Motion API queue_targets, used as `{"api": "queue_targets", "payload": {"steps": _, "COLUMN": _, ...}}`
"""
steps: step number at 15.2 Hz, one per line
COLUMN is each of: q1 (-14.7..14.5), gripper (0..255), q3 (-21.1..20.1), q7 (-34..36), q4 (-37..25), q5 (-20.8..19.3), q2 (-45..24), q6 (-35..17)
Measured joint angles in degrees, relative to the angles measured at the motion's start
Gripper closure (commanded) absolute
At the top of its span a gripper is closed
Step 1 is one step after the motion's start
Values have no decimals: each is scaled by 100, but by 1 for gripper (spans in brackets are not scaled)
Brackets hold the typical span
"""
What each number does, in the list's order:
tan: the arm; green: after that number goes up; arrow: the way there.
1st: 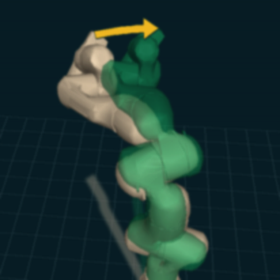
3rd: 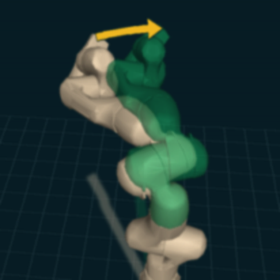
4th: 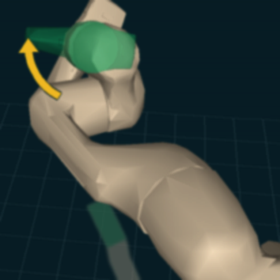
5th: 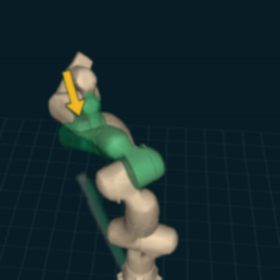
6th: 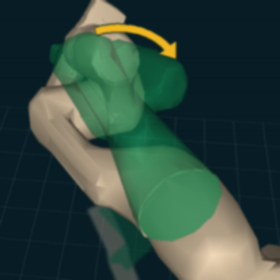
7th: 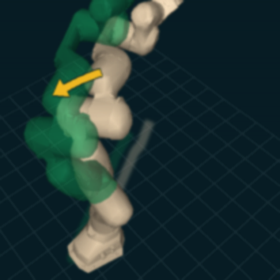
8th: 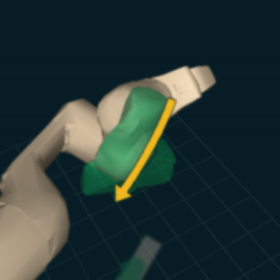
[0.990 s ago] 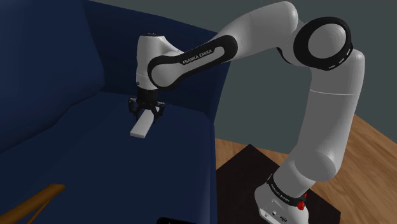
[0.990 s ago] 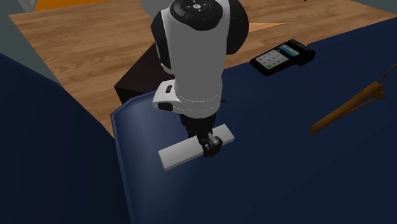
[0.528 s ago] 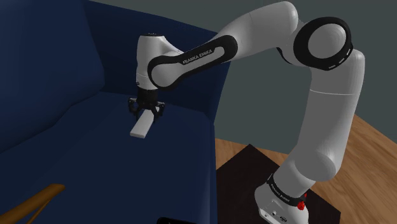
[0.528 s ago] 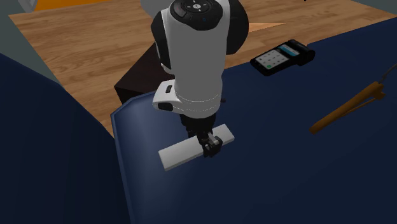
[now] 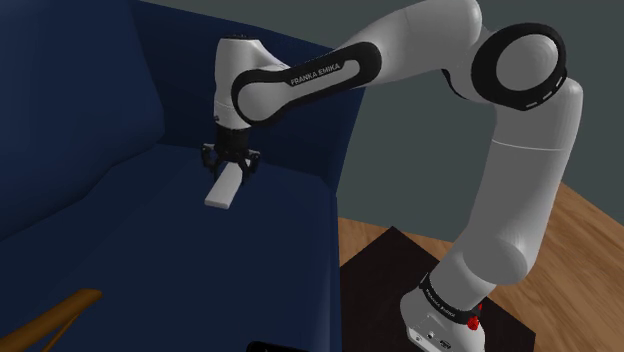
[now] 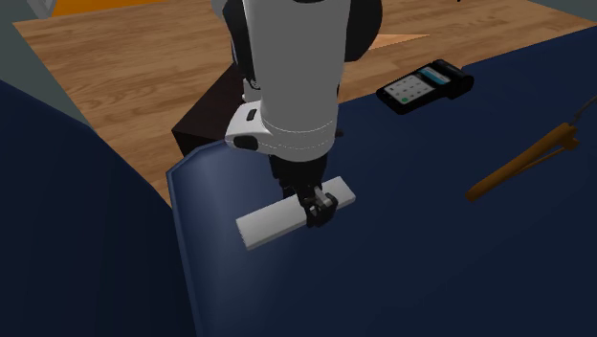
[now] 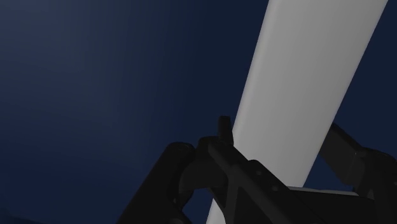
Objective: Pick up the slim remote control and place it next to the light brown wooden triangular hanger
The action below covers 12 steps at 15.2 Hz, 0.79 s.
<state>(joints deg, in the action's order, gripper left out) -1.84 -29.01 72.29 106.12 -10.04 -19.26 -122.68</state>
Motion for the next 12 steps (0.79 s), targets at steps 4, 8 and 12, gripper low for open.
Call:
{"api": "queue_targets", "payload": {"steps": 4, "q1": 45, "gripper": 255, "q3": -38, "q7": -80, "q4": -131, "q5": 107, "q2": 166, "q6": 274}}
{"api": "queue_targets", "payload": {"steps": 8, "q1": 58, "gripper": 255, "q3": -69, "q7": -119, "q4": -288, "q5": 180, "q2": 278, "q6": 530}}
{"api": "queue_targets", "payload": {"steps": 12, "q1": 77, "gripper": 255, "q3": -91, "q7": -164, "q4": -437, "q5": 248, "q2": 386, "q6": 771}}
